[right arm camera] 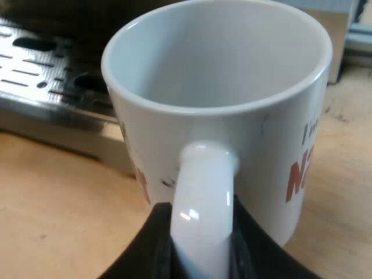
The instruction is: Place mug into machine
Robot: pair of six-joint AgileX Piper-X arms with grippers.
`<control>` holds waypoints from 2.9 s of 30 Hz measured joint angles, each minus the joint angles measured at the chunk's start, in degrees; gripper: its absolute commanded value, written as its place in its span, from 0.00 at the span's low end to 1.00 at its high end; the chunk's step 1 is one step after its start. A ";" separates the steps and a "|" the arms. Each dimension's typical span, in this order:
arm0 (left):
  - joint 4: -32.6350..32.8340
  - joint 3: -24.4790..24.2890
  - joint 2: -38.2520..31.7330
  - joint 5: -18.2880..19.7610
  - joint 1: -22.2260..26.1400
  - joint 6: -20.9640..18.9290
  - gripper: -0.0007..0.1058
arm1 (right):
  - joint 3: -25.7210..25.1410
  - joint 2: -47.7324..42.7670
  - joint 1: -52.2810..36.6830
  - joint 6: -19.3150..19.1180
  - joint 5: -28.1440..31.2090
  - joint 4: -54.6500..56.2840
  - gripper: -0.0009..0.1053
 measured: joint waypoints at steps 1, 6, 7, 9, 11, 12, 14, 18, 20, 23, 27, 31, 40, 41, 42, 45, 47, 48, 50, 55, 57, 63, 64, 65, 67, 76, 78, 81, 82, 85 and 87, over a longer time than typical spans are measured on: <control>0.42 0.00 -0.32 -0.12 0.00 0.00 0.56 | -0.05 -0.21 0.24 -0.02 -0.13 0.43 0.01; 2.52 -0.09 -1.82 -0.25 0.00 0.00 0.56 | -0.47 -1.29 3.28 -0.72 -0.54 2.51 0.01; 2.71 -0.09 -1.82 -0.39 0.00 0.00 0.56 | -0.47 -1.30 3.46 -0.70 -0.54 2.52 0.01; 2.71 -0.09 -1.82 -0.39 0.00 0.00 0.56 | -0.47 -1.33 4.11 -0.70 -0.54 2.50 0.01; 2.71 -0.09 -1.82 -0.39 0.00 0.00 0.56 | -0.69 -1.20 17.32 -0.84 6.74 2.50 0.01; 2.71 -0.09 -1.82 -0.39 0.00 0.00 0.56 | -0.69 -1.20 18.57 -0.84 7.58 2.50 0.01; 2.45 0.16 -1.82 -0.39 0.00 0.00 0.56 | -0.69 -0.86 23.63 -0.84 11.65 2.50 0.01; 2.12 0.44 1.57 -0.39 0.00 0.00 0.56 | -0.69 0.75 28.75 -0.29 16.60 1.91 0.01; 2.15 0.44 2.92 -0.39 0.00 0.00 0.56 | -0.69 0.86 28.94 -0.20 16.94 1.91 0.01; 0.56 0.44 5.36 -0.39 0.00 0.00 0.56 | -0.69 2.04 30.46 0.74 18.74 1.32 0.01; -1.41 0.44 6.46 0.04 0.00 0.00 0.56 | -0.84 14.72 37.32 1.71 23.05 -13.37 0.01; -1.53 0.44 6.46 0.46 0.00 0.00 0.56 | -0.84 21.82 38.65 1.81 23.05 -22.10 0.01; -1.53 0.44 6.46 0.58 0.00 0.00 0.56 | -1.53 33.66 38.81 4.76 24.59 -36.77 0.01; -1.53 0.44 6.46 1.18 0.00 0.00 0.56 | -1.65 34.09 38.81 4.72 24.77 -36.98 0.01; -1.53 0.44 6.46 1.57 0.00 0.00 0.56 | -1.65 34.09 38.81 4.72 24.77 -36.98 0.01; -1.53 0.44 6.46 3.06 0.00 0.00 0.56 | -2.90 38.18 38.81 4.72 25.74 -39.87 0.01; -1.53 0.44 6.46 3.21 0.00 0.00 0.56 | -3.82 40.01 38.81 4.93 25.99 -41.59 0.01; -1.53 0.44 6.46 3.32 0.00 0.00 0.56 | -4.08 40.44 38.81 4.93 26.02 -41.84 0.01; -1.53 0.44 6.46 3.34 0.00 0.00 0.56 | -4.91 42.03 38.81 4.93 26.00 -42.86 0.01; -1.53 0.44 6.46 3.42 0.00 0.00 0.56 | -5.92 45.06 38.81 5.38 26.00 -44.80 0.01; -1.53 0.44 6.46 3.42 0.00 0.00 0.56 | -6.32 46.44 38.81 5.37 26.00 -45.60 0.01; -2.32 0.44 6.46 2.44 0.00 0.00 0.56 | -8.71 50.38 38.81 5.37 26.06 -47.53 0.01; -2.32 0.44 6.46 2.35 0.00 0.00 0.56 | -9.33 51.04 38.81 5.37 26.06 -47.67 0.01; -2.32 0.44 6.46 2.38 0.00 0.00 0.56 | -9.56 51.48 38.81 5.37 26.06 -47.73 0.01; -2.32 0.44 6.46 2.38 0.00 0.00 0.56 | -10.57 52.90 38.81 5.37 26.06 -47.84 0.01; -2.32 0.44 6.46 2.38 0.00 0.00 0.56 | -14.40 59.35 38.81 6.87 26.67 -50.87 0.01; -2.32 0.44 6.46 2.38 0.00 0.00 0.56 | -14.87 60.78 38.81 7.59 27.06 -52.24 0.01; -2.32 0.44 6.46 2.38 0.00 0.00 0.56 | -15.53 62.59 38.81 7.92 27.30 -54.12 0.01; -2.32 0.44 6.46 2.38 0.00 0.00 0.56 | -15.85 63.24 38.81 7.92 27.71 -54.57 0.01; -2.32 0.44 6.46 2.97 0.00 0.00 0.56 | -16.75 64.56 38.81 7.92 29.24 -55.15 0.01; -2.32 0.44 6.46 3.05 0.00 0.00 0.56 | -17.42 65.34 38.81 7.92 29.56 -55.39 0.01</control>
